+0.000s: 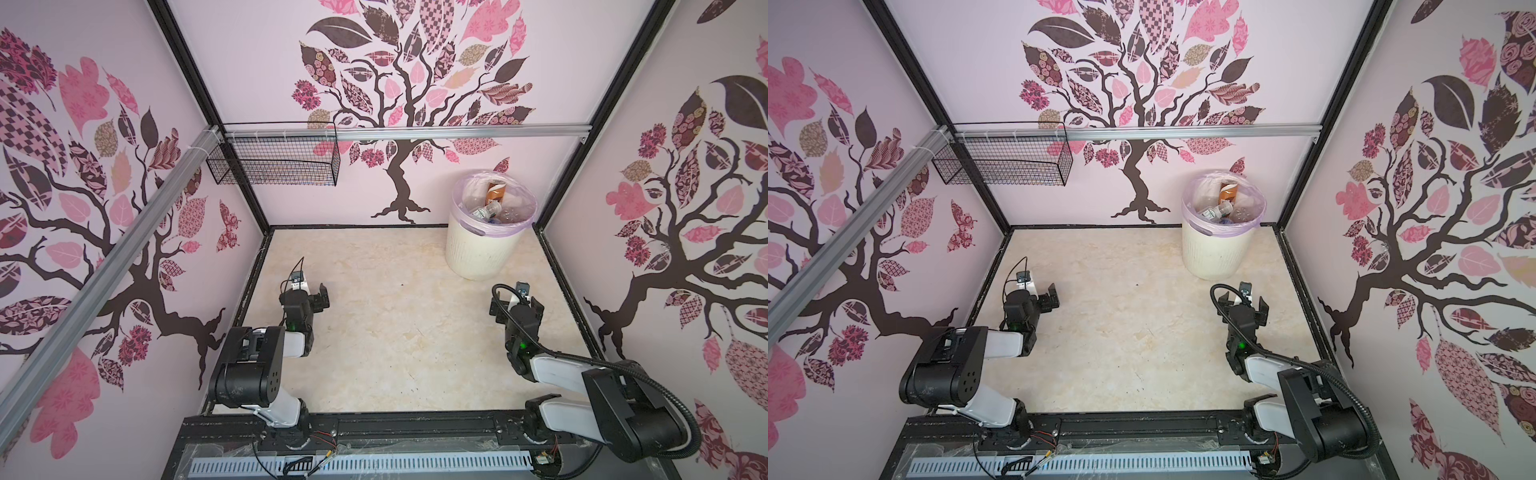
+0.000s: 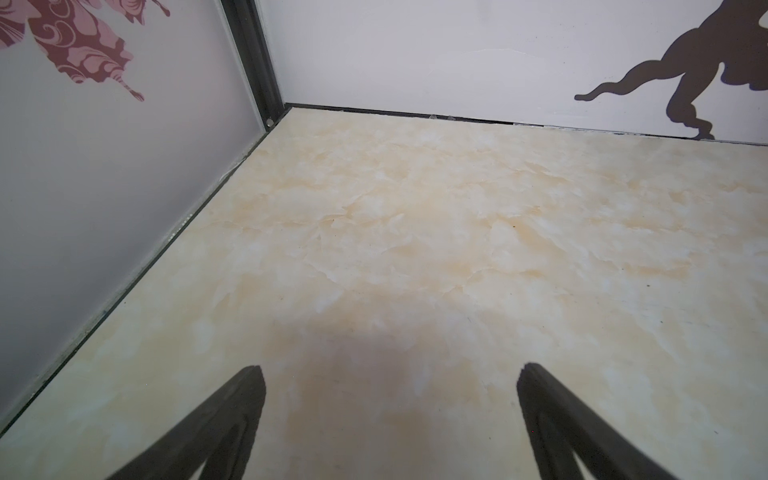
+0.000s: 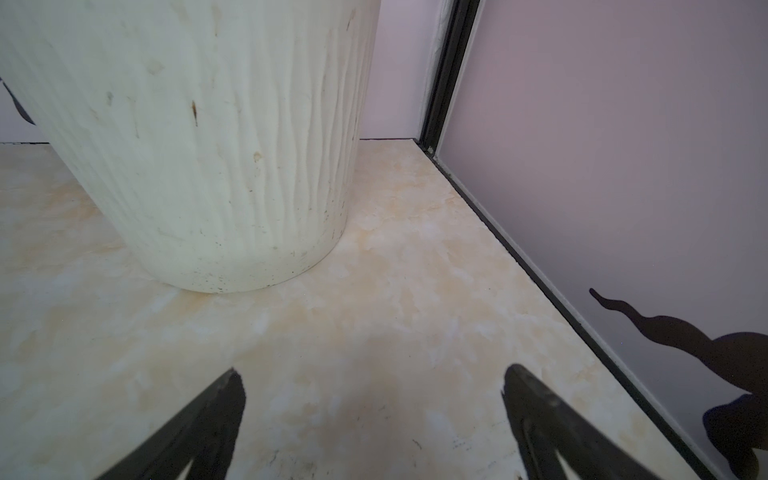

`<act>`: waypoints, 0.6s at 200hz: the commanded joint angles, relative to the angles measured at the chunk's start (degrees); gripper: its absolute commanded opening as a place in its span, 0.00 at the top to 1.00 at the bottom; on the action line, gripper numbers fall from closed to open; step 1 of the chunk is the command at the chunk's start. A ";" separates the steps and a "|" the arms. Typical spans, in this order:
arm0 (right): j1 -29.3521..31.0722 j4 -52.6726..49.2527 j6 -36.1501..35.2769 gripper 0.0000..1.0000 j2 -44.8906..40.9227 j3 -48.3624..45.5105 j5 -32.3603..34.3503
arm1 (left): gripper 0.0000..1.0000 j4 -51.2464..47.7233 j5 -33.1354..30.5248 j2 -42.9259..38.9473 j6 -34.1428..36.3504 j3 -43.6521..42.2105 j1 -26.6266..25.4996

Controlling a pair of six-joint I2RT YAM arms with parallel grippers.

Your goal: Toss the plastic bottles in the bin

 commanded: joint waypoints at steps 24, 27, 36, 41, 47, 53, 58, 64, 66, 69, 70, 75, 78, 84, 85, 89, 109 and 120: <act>-0.83 21.82 -0.63 0.00 7.35 -2.85 -7.54 | 0.01 1.36 0.71 -0.32 0.39 -0.51 0.28; -1.13 24.77 -0.72 0.00 9.11 -3.62 -7.95 | 0.01 1.14 0.80 -0.38 0.36 -0.55 0.30; -1.72 36.65 -0.73 0.00 16.49 -5.86 -9.47 | 0.01 1.38 0.67 -0.32 0.41 -0.58 0.28; -1.74 44.13 -2.01 0.00 20.72 -6.29 -9.04 | 0.02 1.33 0.71 -0.28 0.36 -0.55 0.21; -0.86 45.00 -3.08 0.01 22.89 -4.94 -6.99 | 0.01 1.23 0.73 -0.30 0.41 -0.50 0.27; -2.13 38.54 -1.66 0.01 20.30 -3.94 -9.02 | 0.01 1.31 0.66 -0.24 0.41 -0.52 0.28; -3.23 34.04 -0.14 0.01 18.09 -3.48 -10.85 | 0.01 1.25 0.75 -0.26 0.41 -0.50 0.29; -3.47 27.53 0.94 0.00 15.87 -2.01 -10.97 | 0.01 1.04 0.68 -0.23 0.37 -0.40 0.32; -3.53 25.61 1.08 0.00 15.37 -1.38 -11.22 | 0.02 1.08 0.72 -0.15 0.36 -0.41 0.31; -3.92 23.55 1.15 0.00 15.21 -0.37 -11.96 | 0.01 1.14 0.68 -0.13 0.46 -0.42 0.28; -4.08 23.15 1.17 0.00 15.31 -0.05 -12.23 | 0.01 1.13 0.66 -0.13 0.44 -0.37 0.23; -5.00 21.68 1.44 0.01 16.31 1.65 -13.63 | 0.02 1.13 0.70 -0.18 0.48 -0.41 0.29; -5.69 20.40 1.87 0.01 16.91 2.78 -14.17 | 0.01 1.03 0.65 -0.19 0.49 -0.42 0.23; -7.36 17.97 3.22 0.01 18.04 4.84 -16.25 | 0.01 1.01 0.69 -0.21 0.44 -0.46 0.28; -7.70 17.63 3.48 0.01 18.13 5.01 -16.70 | 0.02 1.07 0.66 -0.22 0.47 -0.44 0.28; -8.97 16.46 4.43 0.01 18.13 5.40 -19.19 | 0.01 1.07 0.64 -0.21 0.48 -0.42 0.25; -9.50 14.09 4.71 0.01 16.78 5.64 -20.25 | 0.01 1.00 0.53 -0.21 0.40 -0.42 0.19; -9.43 14.28 4.63 0.00 16.87 5.61 -20.10 | 0.02 1.03 0.47 -0.17 0.41 -0.36 0.19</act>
